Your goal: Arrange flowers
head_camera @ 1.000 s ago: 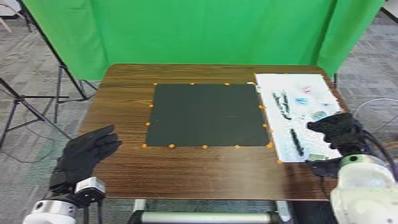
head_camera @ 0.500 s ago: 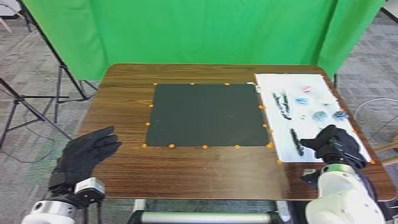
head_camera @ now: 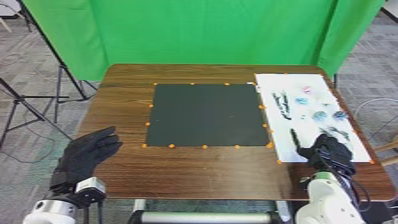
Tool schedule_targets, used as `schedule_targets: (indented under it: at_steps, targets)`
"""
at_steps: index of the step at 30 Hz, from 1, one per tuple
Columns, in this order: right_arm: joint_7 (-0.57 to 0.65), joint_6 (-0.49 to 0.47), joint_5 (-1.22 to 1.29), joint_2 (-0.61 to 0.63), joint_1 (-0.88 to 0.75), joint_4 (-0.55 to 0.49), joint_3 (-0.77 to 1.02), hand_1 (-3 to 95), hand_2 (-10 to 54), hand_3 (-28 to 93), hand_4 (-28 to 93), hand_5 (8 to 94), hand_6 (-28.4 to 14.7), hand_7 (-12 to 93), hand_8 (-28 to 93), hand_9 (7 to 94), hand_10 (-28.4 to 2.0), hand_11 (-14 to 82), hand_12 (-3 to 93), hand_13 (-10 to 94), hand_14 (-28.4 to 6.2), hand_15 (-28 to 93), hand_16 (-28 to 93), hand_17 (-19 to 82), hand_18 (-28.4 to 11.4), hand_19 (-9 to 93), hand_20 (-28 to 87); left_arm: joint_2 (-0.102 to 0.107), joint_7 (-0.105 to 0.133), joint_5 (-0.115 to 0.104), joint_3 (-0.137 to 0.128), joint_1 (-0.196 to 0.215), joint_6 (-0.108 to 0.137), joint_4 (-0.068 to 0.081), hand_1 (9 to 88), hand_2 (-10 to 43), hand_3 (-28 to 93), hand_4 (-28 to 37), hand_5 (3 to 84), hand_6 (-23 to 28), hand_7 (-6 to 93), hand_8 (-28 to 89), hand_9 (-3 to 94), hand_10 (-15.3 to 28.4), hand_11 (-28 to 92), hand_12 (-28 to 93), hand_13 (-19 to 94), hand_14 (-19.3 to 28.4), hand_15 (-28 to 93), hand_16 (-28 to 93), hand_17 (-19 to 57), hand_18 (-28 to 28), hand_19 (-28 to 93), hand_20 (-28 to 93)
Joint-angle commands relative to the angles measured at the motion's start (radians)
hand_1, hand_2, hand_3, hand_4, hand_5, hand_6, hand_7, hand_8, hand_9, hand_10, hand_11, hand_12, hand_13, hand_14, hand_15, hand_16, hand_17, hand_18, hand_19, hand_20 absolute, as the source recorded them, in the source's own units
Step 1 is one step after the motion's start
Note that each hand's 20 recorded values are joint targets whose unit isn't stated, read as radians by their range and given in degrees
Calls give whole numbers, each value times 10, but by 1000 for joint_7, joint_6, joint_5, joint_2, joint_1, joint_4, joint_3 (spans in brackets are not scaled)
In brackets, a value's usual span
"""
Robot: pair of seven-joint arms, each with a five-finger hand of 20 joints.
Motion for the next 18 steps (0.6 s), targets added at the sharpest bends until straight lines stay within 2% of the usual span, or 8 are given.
schedule_targets:
  at_steps: [1,3,4,5,6,8,11,18]
  targets:
    - [16,15,-60,6,39,34,-38,356,-95,718,-247,709,-100,119,-102,652,-183,707,391,681,-149,932,385,379,-268,932,260,-13,-11,10,0,3,-11,-5,276,70,787,-133,484,153,131,-79,405,233,378,103,297,284,636,-135,-75,225,586,264]
    - [17,9,-61,3,41,38,-42,356,-95,719,-247,711,-100,120,-102,654,-183,707,390,682,-149,932,383,380,-268,932,258,-14,-10,10,-1,4,-13,-6,276,69,788,-134,483,153,131,-79,405,233,379,103,296,284,637,-134,-75,225,586,264]
    - [18,5,-62,1,38,38,-42,356,-95,720,-248,712,-99,120,-102,656,-183,706,389,683,-149,932,380,380,-268,932,257,-18,-18,14,-2,0,-16,-4,277,70,787,-134,483,153,131,-79,405,233,379,103,296,284,637,-134,-75,225,586,264]
    - [14,4,-67,-1,43,43,-46,356,-95,721,-248,714,-100,120,-102,657,-182,706,389,683,-149,932,378,381,-268,932,256,-14,-8,9,0,8,-9,-7,277,70,787,-134,483,153,131,-79,405,234,379,102,296,284,637,-134,-75,225,586,264]
    - [21,1,-73,1,41,44,-50,356,-95,721,-249,715,-99,120,-102,657,-182,706,389,684,-149,932,377,381,-268,932,253,-17,-15,12,-2,5,-18,-4,277,70,786,-134,483,153,131,-79,405,233,379,102,297,284,637,-134,-75,225,586,264]
    - [19,-10,-87,-1,42,51,-56,356,-95,721,-249,717,-99,119,-103,658,-182,705,389,685,-149,932,373,382,-268,932,250,-10,-10,7,-1,9,-15,-5,277,70,787,-134,483,154,131,-78,405,234,378,102,297,284,637,-134,-75,225,586,264]
    - [18,-29,-117,-1,45,67,-71,357,-95,720,-248,719,-99,119,-103,659,-181,704,389,686,-149,932,370,383,-269,932,247,-10,-6,5,0,11,-10,-6,277,70,786,-133,483,153,131,-78,405,234,379,103,297,284,637,-134,-75,225,586,264]
    - [7,-57,-183,-2,36,103,-107,365,-95,718,-248,732,-91,129,-102,663,-179,703,387,688,-149,932,361,385,-270,932,237,-16,-12,10,-4,8,-18,-4,277,69,787,-132,484,154,132,-78,406,234,380,103,296,284,637,-135,-76,225,586,263]
